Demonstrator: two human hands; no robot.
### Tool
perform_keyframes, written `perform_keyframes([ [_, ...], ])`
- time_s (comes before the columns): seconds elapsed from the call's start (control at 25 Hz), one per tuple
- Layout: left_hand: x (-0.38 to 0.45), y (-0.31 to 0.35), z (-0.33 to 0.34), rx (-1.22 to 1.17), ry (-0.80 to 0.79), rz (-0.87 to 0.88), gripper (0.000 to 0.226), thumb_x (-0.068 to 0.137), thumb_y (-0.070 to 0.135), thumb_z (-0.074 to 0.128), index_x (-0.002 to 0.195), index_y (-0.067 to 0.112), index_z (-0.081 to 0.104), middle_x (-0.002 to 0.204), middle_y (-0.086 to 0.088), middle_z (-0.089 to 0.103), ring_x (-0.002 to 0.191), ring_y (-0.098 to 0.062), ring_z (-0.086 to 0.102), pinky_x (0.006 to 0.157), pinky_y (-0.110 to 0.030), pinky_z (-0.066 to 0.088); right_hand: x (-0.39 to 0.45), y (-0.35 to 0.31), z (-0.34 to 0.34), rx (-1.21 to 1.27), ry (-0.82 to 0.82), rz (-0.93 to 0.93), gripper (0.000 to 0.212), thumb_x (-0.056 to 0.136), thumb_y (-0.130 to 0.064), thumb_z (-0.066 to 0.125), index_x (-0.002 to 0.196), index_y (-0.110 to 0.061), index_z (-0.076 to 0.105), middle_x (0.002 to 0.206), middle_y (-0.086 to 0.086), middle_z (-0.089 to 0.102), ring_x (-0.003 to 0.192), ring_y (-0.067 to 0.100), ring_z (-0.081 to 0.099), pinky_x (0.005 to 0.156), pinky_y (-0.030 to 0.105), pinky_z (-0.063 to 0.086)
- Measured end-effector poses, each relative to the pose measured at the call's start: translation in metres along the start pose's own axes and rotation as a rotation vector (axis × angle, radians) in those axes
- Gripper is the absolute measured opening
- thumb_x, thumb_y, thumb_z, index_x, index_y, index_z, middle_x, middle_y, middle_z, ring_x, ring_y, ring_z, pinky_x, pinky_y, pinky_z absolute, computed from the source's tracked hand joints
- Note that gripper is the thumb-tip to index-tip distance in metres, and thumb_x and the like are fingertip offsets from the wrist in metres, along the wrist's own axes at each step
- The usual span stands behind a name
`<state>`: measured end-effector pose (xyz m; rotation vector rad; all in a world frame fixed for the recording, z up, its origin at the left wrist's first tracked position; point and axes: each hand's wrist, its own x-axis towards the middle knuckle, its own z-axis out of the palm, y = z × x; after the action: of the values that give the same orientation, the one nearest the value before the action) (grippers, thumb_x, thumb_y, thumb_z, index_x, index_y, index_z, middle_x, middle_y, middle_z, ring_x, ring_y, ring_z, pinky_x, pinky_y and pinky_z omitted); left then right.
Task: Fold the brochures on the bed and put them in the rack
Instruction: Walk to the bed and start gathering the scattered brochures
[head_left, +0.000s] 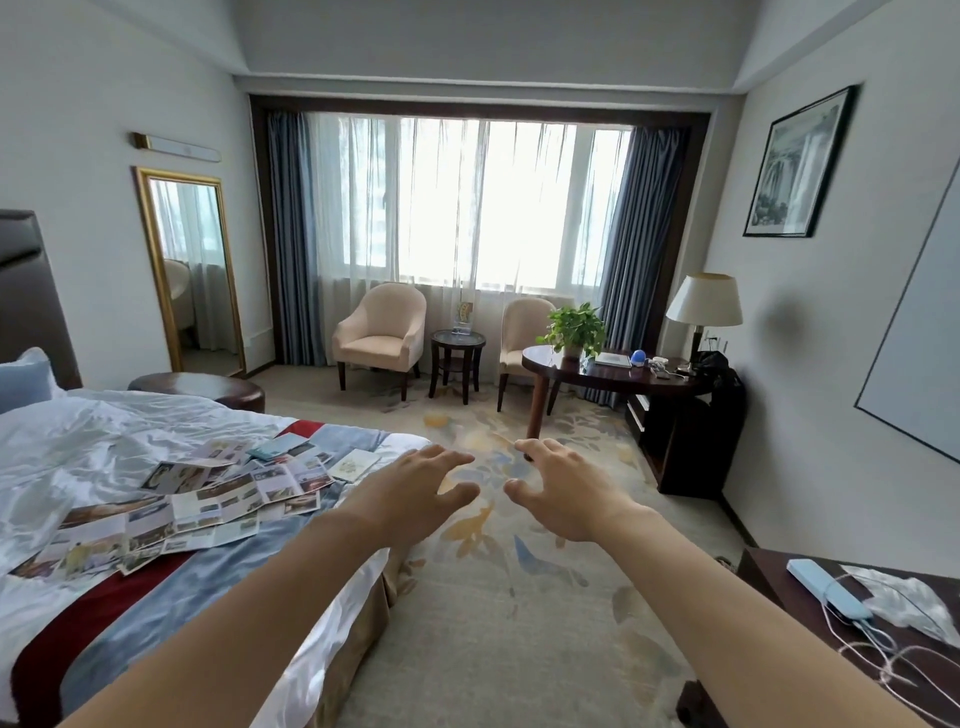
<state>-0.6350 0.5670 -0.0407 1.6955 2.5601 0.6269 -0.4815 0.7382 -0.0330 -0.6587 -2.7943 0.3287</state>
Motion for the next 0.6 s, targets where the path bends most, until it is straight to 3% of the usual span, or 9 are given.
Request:
perform_keyframes([
  [0.6,0.260,-0.149,0.026,0.023,-0.029,-0.026,0.055,0.097,0.060,0.039,0.145,0.034,0.042,0.150,0.008,0.044,0.135,-0.016,0.043,0.105,-0.037,0.039,0.293,0.072,0.069,-0.006,-0.012,-0.056,0.066,0.095,-0.058,0.050,0.153,-0.029,0.033,0.154,-0.002,0.042,0.139,0.021,0.042,0.109,0.042,0.039],
])
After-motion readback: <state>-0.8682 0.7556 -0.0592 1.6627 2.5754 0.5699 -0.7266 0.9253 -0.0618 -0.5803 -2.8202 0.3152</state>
